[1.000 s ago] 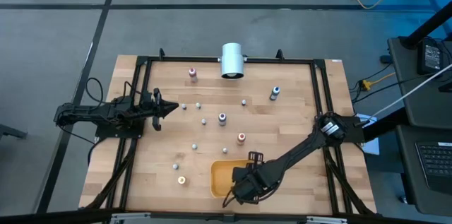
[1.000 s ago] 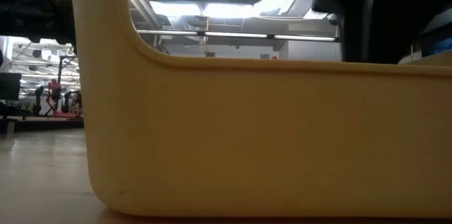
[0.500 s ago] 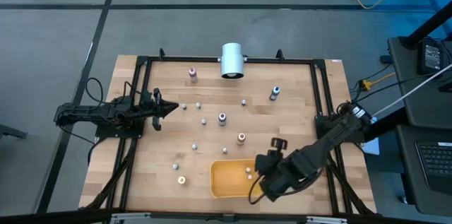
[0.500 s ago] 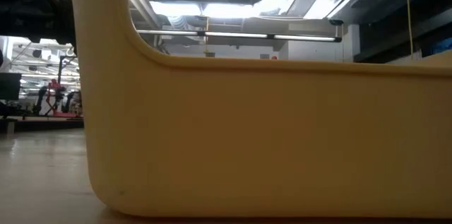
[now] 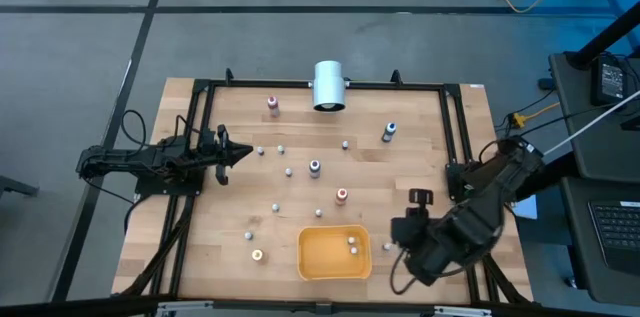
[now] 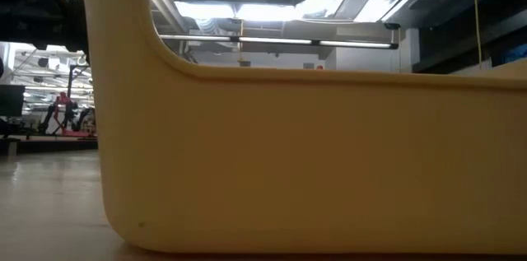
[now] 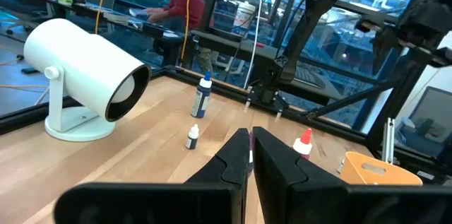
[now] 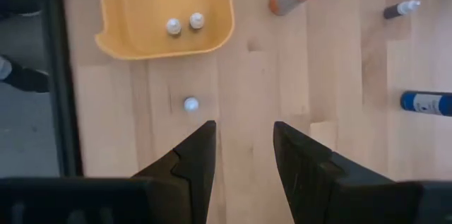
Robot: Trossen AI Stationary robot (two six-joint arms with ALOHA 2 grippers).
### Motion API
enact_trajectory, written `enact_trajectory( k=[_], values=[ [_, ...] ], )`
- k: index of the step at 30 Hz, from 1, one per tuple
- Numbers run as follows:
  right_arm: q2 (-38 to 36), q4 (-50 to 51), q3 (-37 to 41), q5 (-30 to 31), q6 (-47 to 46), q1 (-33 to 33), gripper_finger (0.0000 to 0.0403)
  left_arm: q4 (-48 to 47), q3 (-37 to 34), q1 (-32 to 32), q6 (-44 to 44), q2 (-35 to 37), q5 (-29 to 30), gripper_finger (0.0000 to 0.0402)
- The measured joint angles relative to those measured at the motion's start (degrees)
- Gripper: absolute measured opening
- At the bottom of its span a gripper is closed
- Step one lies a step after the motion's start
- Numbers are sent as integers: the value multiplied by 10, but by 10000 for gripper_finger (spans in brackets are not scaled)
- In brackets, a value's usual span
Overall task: Pick & Place food coloring
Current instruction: Put the small blue food coloring bottle into the yellow container
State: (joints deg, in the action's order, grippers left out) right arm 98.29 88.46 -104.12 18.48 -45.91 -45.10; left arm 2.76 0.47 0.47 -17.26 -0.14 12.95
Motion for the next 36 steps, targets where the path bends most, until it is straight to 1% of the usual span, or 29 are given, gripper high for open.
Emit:
enact_trajectory(
  k=[3,6,11,15,18,23,31,36],
  values=[
    [-23,3,0,0,12,-24,145,0,0,0,0,0,0,17],
    [-49,3,8,16,10,-43,145,0,0,0,0,0,0,17],
    [-95,-21,75,20,-5,-63,145,0,0,0,0,0,0,17],
    [-131,-94,152,17,2,-66,145,0,0,0,0,0,0,17],
    [-153,-157,215,0,23,-65,145,0,0,0,0,0,0,17],
    [-170,-255,306,-23,44,-49,145,0,0,0,0,0,-1,17],
    [-170,-370,397,-62,59,-12,145,0,0,0,0,0,-2,17],
    [-170,-420,433,-66,59,-4,146,0,0,0,0,0,-2,17]
  ],
)
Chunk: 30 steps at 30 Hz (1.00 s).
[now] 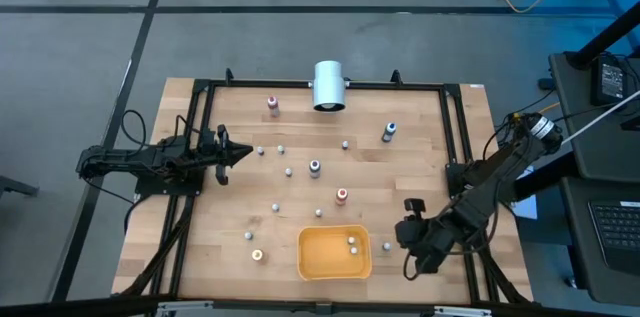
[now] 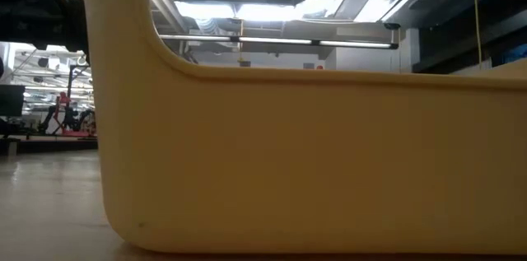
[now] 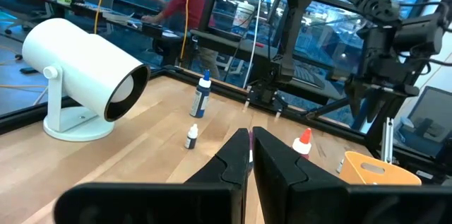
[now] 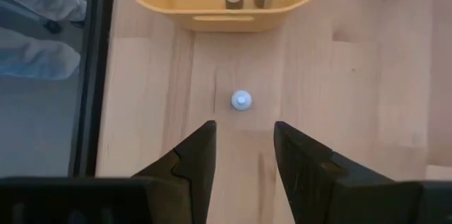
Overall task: Pick & Place food coloring
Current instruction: Put the small blue food coloring bottle into the yellow container
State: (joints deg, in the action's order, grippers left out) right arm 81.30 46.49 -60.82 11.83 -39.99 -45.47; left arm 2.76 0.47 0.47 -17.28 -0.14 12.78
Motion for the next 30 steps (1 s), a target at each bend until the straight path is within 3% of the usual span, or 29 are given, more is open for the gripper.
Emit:
enact_trajectory(
  k=[13,30],
  values=[
    [10,-39,39,-14,-4,29,230,0,0,0,0,0,2,17],
    [108,-117,47,-45,-19,34,221,0,0,0,0,0,2,17]
  ],
)
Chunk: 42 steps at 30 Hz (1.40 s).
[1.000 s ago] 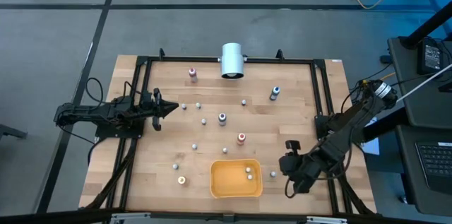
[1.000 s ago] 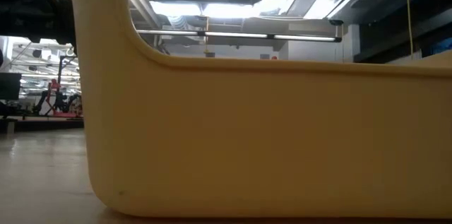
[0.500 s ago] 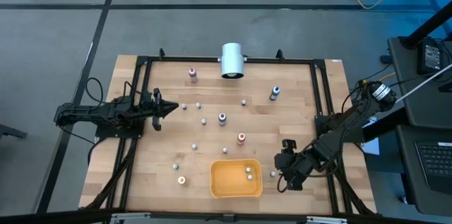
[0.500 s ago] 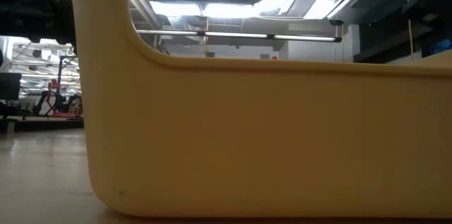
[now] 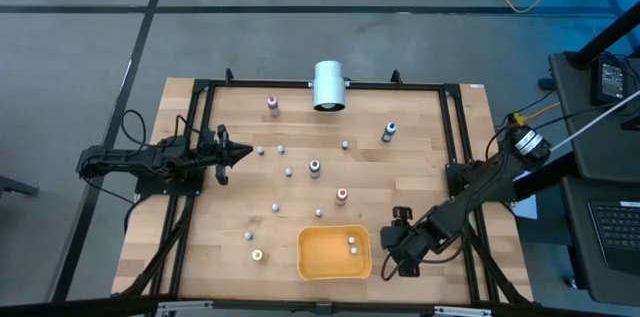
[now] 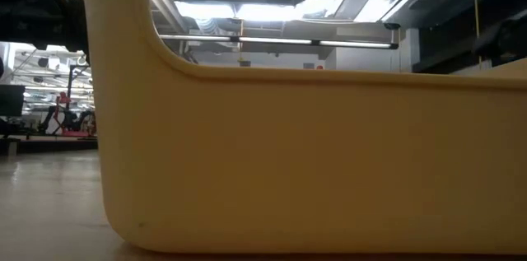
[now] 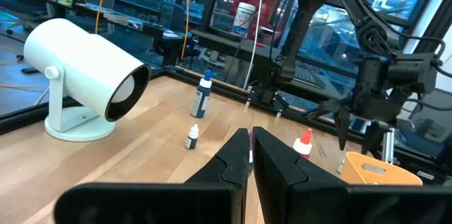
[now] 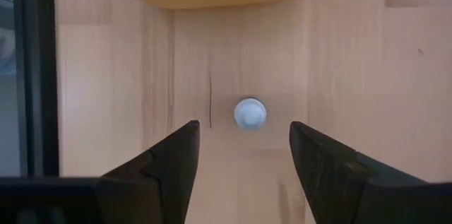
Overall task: Pick & Place food coloring
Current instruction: Put the small blue food coloring bottle into the yellow container
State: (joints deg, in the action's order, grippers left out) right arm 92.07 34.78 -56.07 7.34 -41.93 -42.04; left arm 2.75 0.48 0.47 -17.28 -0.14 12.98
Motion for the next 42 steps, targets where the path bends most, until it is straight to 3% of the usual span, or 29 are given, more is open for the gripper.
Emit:
enact_trajectory(
  k=[15,25,29,38,42],
  values=[
    [63,-28,0,-16,4,19,220,0,0,0,0,0,0,17],
    [67,-28,0,-20,2,19,216,0,0,0,0,0,0,17],
    [67,-28,0,-19,2,19,189,0,0,0,0,0,0,17],
    [67,-28,0,-19,-4,19,77,0,0,0,0,0,0,17],
    [65,-29,-1,-30,-15,19,72,0,0,0,0,0,0,17]
  ],
)
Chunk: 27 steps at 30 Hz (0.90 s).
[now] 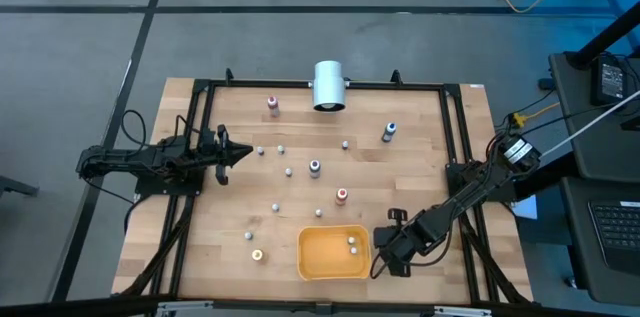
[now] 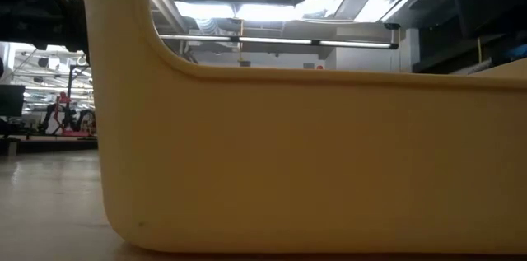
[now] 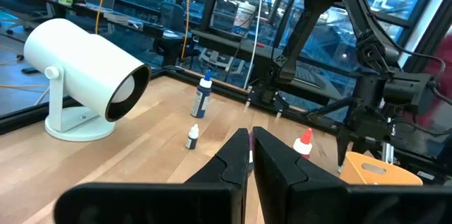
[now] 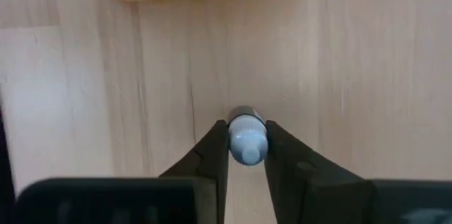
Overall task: Pick & Place food coloring
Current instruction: Put the small blue food coloring bottle into the yellow container
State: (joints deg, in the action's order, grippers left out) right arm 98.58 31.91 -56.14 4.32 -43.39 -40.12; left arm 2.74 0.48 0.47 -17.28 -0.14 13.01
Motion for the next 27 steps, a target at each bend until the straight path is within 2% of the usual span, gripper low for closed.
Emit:
enact_trajectory(
  k=[3,8,14,27],
  values=[
    [-10,3,0,-29,-1,0,77,0,0,0,0,0,0,17],
    [-50,23,0,-29,-20,0,103,0,0,0,0,0,0,17],
    [-116,74,0,-20,-55,0,72,0,0,0,0,0,0,17],
    [-254,175,0,5,-89,0,80,0,0,0,0,0,0,17]
  ],
)
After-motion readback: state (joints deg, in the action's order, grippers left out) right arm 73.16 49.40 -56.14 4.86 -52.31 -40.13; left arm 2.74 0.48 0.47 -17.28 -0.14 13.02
